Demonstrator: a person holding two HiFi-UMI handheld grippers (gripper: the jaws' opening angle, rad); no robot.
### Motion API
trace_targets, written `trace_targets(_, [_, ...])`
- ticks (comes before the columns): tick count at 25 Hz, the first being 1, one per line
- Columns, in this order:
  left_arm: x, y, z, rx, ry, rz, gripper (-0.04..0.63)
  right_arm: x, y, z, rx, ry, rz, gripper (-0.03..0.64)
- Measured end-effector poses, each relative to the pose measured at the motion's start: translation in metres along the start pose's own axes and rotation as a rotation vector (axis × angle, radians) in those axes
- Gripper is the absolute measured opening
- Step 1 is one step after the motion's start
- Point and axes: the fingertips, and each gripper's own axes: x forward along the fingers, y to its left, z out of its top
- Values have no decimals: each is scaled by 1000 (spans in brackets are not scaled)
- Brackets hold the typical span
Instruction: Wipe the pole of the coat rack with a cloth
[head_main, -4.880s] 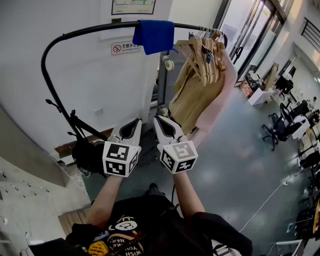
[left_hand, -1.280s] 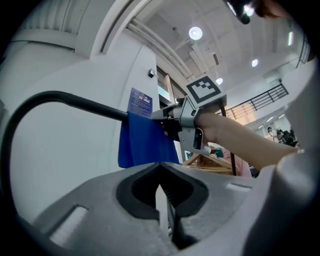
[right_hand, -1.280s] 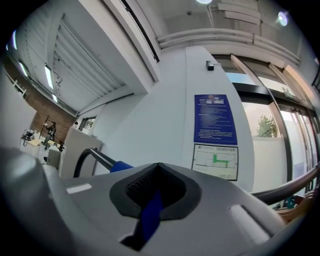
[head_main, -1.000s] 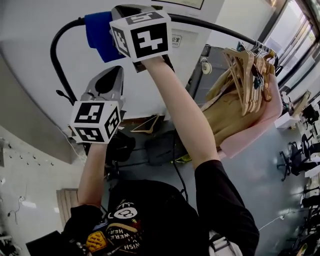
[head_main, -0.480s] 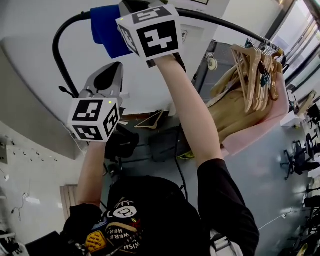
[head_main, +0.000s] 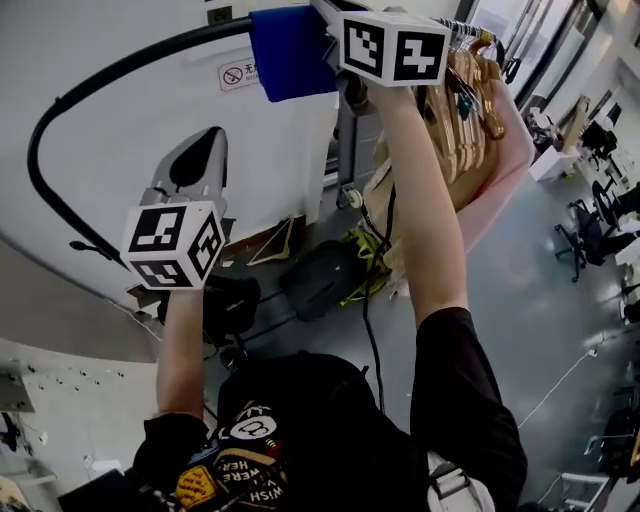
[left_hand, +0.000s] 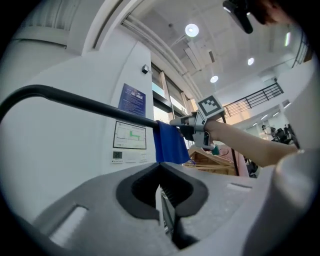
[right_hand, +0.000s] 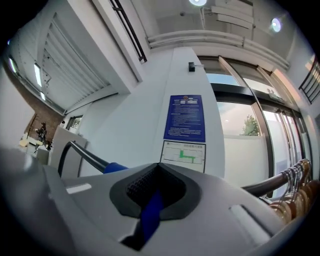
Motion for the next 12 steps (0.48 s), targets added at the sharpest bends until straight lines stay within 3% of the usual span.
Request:
trace_targets(4, [9, -14, -3, -17, 0, -28, 2, -18, -64, -9, 48, -19, 3, 0])
trace_targets(8, [17, -27, -8, -22, 9, -62, 2, -35, -123, -16, 54, 10, -92, 0])
trace_targets(12, [17, -26, -12, -26, 19, -54, 2, -37, -142, -17, 67, 14, -127, 0])
